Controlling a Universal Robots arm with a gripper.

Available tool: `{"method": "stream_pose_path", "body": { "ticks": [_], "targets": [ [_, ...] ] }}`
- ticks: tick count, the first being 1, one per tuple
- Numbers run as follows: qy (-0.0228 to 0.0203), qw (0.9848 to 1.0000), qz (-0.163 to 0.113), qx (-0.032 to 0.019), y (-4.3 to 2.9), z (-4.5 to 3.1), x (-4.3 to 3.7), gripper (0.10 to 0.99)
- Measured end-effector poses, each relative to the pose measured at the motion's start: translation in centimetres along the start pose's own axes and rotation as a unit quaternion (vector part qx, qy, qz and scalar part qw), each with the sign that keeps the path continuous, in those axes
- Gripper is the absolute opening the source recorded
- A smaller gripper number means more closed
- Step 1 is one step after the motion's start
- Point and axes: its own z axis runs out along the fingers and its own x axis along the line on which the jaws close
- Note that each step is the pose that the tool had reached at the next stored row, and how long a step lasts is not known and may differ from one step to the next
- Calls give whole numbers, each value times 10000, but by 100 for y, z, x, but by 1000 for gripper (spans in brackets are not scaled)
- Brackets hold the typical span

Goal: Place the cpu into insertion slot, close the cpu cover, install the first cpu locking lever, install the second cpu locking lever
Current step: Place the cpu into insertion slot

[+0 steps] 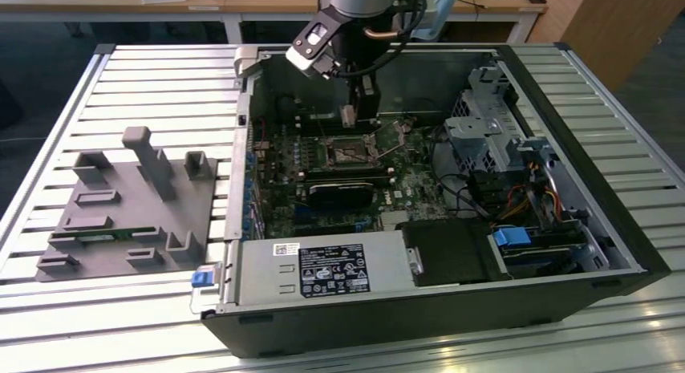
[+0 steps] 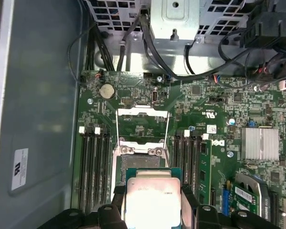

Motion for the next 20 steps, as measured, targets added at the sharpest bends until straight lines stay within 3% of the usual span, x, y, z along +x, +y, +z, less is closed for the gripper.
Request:
{"method": "stream_pose_path", "body": {
  "ticks": [11,20],
  "targets": [
    [-3,10000,4,2,-11,141,5,541],
    [-4,10000,4,2,-13,161,4,541]
  ]
}}
